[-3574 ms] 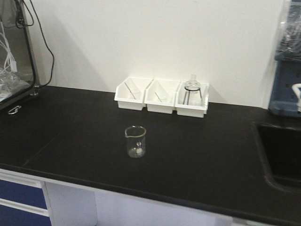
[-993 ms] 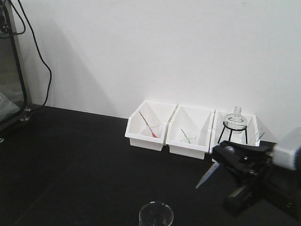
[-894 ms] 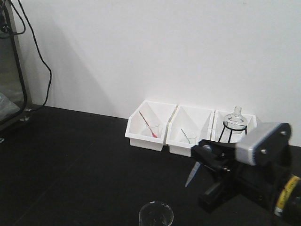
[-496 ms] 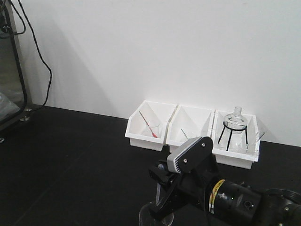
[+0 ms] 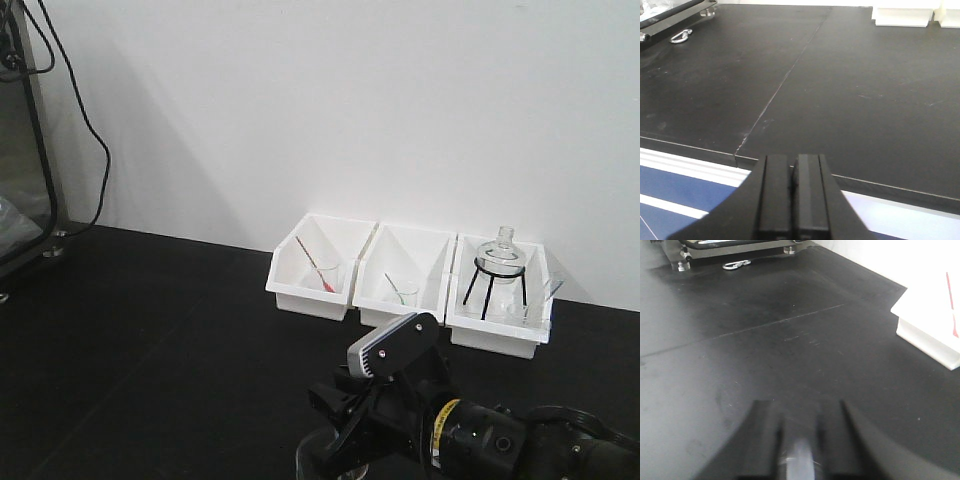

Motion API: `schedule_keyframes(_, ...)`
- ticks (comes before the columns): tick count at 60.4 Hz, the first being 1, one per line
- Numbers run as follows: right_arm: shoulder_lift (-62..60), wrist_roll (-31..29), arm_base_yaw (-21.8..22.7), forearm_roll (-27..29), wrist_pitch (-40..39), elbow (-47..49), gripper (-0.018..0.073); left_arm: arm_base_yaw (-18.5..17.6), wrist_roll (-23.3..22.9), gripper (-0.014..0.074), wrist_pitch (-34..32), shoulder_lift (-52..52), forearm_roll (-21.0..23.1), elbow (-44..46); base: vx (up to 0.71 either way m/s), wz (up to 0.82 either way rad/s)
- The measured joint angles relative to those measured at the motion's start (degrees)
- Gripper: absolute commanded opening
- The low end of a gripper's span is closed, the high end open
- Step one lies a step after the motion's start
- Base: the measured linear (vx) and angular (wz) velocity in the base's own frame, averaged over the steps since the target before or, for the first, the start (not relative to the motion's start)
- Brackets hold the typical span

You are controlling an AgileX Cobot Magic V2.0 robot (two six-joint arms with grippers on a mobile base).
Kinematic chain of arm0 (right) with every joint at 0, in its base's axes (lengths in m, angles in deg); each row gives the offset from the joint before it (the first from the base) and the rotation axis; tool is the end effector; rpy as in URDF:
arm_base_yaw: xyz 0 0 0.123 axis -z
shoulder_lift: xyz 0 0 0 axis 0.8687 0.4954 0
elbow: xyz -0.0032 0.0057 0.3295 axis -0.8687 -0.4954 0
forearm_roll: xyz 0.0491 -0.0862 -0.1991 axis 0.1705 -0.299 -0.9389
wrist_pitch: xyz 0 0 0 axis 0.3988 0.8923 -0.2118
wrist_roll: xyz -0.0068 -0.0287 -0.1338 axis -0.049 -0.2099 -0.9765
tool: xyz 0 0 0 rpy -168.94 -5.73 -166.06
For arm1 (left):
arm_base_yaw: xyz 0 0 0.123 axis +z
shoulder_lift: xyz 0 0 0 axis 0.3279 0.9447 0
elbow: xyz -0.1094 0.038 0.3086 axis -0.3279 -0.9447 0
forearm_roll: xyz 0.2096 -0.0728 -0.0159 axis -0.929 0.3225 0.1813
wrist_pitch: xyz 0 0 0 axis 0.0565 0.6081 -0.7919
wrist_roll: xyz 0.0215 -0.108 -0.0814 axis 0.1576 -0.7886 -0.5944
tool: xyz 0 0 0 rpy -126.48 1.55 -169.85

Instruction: Grab transparent chemical and place on left bench

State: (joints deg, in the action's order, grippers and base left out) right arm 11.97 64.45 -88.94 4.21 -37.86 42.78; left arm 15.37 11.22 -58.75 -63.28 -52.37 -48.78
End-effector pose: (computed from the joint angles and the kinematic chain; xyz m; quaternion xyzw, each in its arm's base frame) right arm 0.3147 0.2072 0.2837 -0.2989 0.7526 0.2081 0.5485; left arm 0.0277 -0.0019 0.2064 0.0337 0.6852 -0.0124 0.7275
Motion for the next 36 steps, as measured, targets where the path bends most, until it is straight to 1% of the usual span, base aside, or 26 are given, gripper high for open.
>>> schedule_keyframes(3, 0.0, 0.8, 0.0, 0.0, 0.0, 0.0, 0.0510, 0.0, 0.0, -0.0003, 0.0, 0.0, 0.0, 0.0, 0.00, 0.00)
schedule_keyframes(8, 0.0, 1.5, 0.0, 0.0, 0.0, 0.0, 0.0538, 0.0, 0.0, -0.0003, 0.0, 0.0, 0.0, 0.0, 0.00, 0.00)
schedule_keyframes(11, -0.4, 1.6, 0.0, 0.0, 0.3, 0.0, 0.0533, 0.0, 0.0, -0.0003, 0.0, 0.0, 0.0, 0.0, 0.00, 0.00)
schedule_keyframes(18, -4.5, 1.9, 0.0, -0.1, 3.9, -0.9, 0.0506, 0.0, 0.0, -0.0003, 0.0, 0.0, 0.0, 0.0, 0.00, 0.00)
schedule_keyframes(36, -29.1, 2.1, 0.0, -0.2, 13.3, -10.9, 0.0445, 0.0, 0.0, -0.0003, 0.0, 0.0, 0.0, 0.0, 0.00, 0.00)
